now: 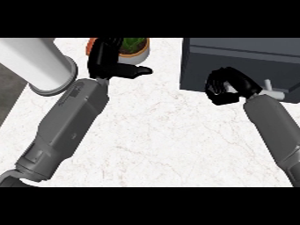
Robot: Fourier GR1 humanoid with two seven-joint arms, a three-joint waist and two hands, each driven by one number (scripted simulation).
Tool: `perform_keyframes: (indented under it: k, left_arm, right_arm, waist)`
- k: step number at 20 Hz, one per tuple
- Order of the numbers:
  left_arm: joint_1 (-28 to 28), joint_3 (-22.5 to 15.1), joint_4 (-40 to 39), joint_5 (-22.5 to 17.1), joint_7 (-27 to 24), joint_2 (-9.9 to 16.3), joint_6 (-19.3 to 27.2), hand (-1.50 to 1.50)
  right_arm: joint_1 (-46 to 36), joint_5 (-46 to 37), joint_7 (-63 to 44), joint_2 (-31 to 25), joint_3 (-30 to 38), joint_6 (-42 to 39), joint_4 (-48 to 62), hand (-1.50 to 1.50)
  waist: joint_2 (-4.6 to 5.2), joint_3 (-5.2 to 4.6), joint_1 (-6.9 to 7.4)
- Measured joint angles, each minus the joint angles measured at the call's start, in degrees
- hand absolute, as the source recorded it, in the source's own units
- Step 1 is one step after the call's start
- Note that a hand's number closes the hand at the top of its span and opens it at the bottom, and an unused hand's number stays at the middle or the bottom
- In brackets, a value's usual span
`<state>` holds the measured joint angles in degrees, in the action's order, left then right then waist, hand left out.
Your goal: Pick up the cup, place it into the drawer and close the drawer
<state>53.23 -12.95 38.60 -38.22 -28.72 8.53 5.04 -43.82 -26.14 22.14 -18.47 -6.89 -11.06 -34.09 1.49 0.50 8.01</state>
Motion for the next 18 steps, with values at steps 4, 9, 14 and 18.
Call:
perform_keyframes:
  k: [4,9,14,18]
  left_arm:
    - [-1.4,-0.6,1.5,0.2,0.4,0.5,-1.1,-1.50]
    - [-2.5,-1.0,2.9,0.0,1.0,1.2,-3.0,-1.50]
    - [-3.6,-1.4,4.2,-0.1,1.2,1.8,-4.6,-1.50]
    - [-4.2,-1.4,5.0,-0.3,1.3,2.0,-5.4,-1.50]
  right_arm:
    - [-0.6,1.8,1.8,-0.3,1.5,-1.9,1.7,1.50]
    - [-0.3,4.3,2.9,-1.0,3.1,-5.0,1.8,1.50]
    - [0.4,6.4,3.1,-2.2,3.9,-8.8,1.0,1.50]
    - [1.1,8.1,2.9,-3.1,4.5,-11.6,0.1,1.50]
  waist:
    - [-0.03,0.11,0.45]
    - [0.13,0.23,1.24]
    - [0.31,0.46,2.21]
    - [0.49,0.63,2.87]
